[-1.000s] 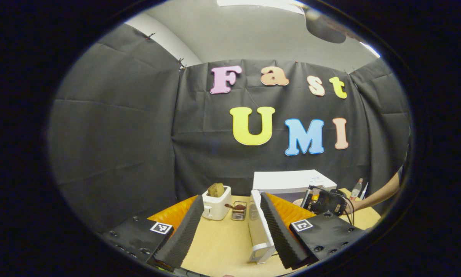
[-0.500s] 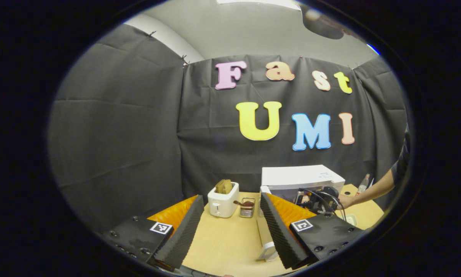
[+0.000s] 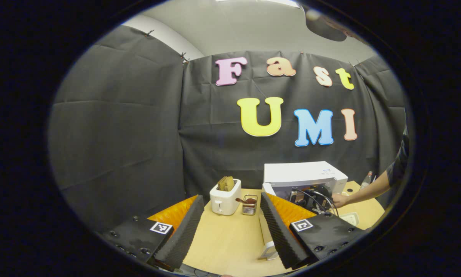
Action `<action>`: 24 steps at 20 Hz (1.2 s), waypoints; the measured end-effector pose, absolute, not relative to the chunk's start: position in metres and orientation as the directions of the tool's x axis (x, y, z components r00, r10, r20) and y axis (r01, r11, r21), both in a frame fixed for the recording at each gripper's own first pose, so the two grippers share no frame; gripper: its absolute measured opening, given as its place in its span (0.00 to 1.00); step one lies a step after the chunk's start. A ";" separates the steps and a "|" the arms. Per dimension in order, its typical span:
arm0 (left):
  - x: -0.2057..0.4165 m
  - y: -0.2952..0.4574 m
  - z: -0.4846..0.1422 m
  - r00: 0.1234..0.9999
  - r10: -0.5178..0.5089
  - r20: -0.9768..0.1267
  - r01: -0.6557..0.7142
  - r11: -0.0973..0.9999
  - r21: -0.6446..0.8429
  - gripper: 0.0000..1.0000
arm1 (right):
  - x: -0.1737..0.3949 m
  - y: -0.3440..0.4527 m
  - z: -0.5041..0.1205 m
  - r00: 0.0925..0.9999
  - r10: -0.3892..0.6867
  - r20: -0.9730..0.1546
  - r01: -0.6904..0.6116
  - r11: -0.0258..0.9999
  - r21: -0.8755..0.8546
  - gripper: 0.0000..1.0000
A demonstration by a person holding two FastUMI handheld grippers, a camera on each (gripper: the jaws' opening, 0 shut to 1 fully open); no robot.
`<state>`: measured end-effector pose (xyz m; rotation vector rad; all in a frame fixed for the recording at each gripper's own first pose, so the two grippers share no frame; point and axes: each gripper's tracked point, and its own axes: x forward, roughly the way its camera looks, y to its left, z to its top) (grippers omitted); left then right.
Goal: Open the microwave oven with the left hand, put the food in, and close the microwave oven.
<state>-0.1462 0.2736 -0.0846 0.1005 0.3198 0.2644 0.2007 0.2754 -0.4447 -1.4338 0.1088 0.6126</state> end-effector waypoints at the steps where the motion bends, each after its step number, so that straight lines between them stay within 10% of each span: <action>1: -0.143 0.271 -0.085 0.916 0.268 -0.300 -0.238 0.962 0.134 0.97 | 0.199 0.276 -0.445 0.839 0.332 -0.432 -0.464 0.020 -0.886 0.96; 10: -0.122 0.255 -0.091 0.929 0.211 -0.303 -0.188 0.977 0.106 0.94 | 0.162 0.259 -0.432 0.789 0.353 -0.503 -0.573 0.126 -0.810 0.96; 24: -0.070 0.229 -0.118 0.957 0.053 -0.285 -0.057 0.998 -0.008 0.94 | 0.070 0.189 -0.338 0.822 0.318 -0.472 -0.565 0.561 -0.605 0.96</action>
